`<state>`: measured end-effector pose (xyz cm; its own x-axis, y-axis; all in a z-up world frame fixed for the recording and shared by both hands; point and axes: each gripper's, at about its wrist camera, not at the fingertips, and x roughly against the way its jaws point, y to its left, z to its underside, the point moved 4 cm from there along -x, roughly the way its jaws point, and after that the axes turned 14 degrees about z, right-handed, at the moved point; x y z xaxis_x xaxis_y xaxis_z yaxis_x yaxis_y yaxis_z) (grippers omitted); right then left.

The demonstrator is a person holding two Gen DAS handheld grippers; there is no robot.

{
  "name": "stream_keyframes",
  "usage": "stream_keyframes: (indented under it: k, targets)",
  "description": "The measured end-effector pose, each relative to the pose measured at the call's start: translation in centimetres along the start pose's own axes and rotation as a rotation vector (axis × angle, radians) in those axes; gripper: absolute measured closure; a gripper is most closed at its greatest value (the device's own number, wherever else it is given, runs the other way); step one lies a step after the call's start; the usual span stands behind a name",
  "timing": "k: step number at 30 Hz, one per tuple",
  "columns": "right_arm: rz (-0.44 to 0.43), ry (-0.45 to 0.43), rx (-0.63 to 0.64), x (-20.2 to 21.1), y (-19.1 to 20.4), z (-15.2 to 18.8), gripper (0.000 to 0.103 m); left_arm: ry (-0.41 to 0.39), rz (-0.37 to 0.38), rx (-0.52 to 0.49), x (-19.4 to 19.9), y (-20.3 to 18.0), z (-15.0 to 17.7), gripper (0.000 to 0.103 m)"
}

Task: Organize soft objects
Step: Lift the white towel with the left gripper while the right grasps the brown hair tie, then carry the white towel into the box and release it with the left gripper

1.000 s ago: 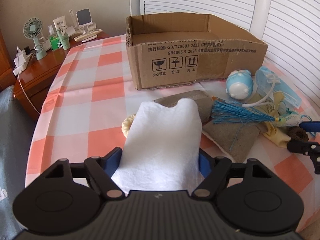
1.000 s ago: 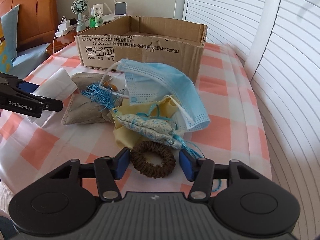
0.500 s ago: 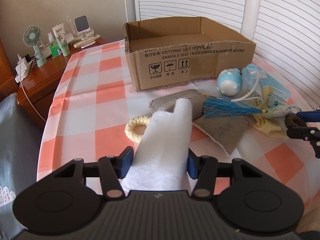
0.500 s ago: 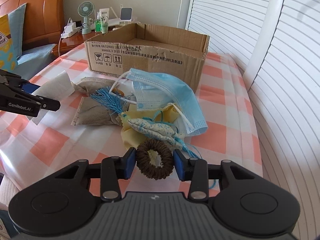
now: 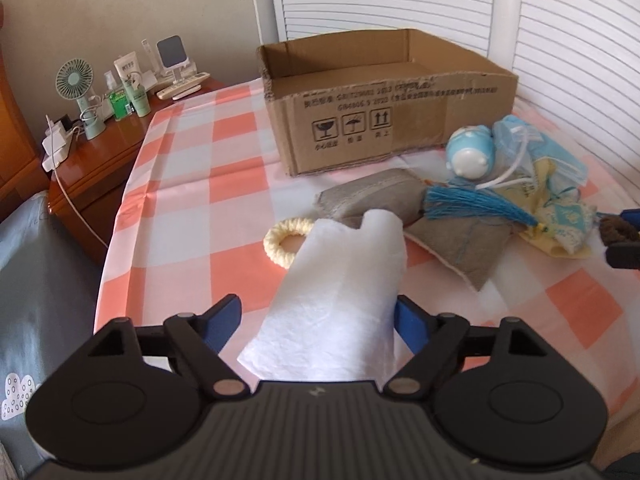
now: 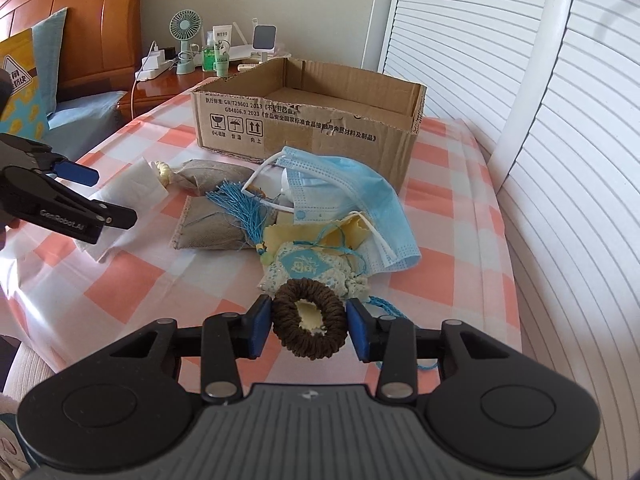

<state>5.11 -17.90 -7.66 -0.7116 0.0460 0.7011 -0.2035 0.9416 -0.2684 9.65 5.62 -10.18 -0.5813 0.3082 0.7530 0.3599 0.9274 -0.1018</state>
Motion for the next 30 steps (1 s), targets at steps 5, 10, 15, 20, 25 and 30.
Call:
stream_keyframes:
  k: [5,10,15,20,25,30]
  targets:
    - [-0.006,0.01,0.011,-0.5,0.3,-0.2,0.057,0.007,0.024,0.042,-1.3,1.5,0.0,0.016]
    - [-0.012,0.017,0.021,-0.9,0.8,-0.5,0.057,0.009,0.067,0.094,-2.2,2.8,0.1,0.022]
    - [-0.015,0.016,0.033,-1.1,1.2,-0.7,0.057,-0.003,0.079,0.083,-1.7,2.8,0.1,0.06]
    - [-0.017,0.01,0.043,-1.0,1.4,-1.0,0.057,-0.004,0.059,0.059,-1.1,2.2,0.1,0.067]
    - [-0.016,-0.003,0.052,-0.7,1.4,-1.2,0.057,-0.004,0.05,0.031,-0.3,1.5,0.0,0.069]
    - [-0.022,-0.02,0.051,-0.1,1.2,-1.4,0.057,-0.016,0.048,0.006,1.0,0.8,-0.4,0.069]
